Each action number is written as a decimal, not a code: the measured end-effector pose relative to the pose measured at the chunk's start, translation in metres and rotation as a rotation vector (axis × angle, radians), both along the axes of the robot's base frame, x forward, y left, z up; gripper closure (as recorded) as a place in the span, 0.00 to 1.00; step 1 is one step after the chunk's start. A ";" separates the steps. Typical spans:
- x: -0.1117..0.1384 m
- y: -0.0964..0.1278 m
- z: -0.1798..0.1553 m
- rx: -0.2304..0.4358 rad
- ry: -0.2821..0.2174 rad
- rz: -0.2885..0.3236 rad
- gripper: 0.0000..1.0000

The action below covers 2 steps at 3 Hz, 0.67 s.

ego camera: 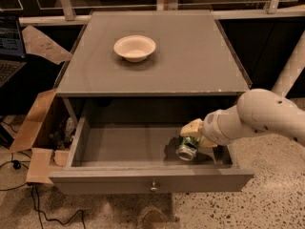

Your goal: Place green can into top drawer

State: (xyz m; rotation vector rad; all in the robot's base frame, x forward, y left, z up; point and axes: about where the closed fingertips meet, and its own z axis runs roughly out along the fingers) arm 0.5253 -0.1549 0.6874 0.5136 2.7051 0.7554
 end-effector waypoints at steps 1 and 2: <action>-0.003 -0.004 -0.013 -0.027 0.021 -0.005 1.00; -0.003 -0.004 -0.013 -0.028 0.021 -0.005 0.81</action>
Offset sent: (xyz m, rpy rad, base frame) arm -0.0026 -0.0037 -0.0111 -0.0239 0.0187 -0.0046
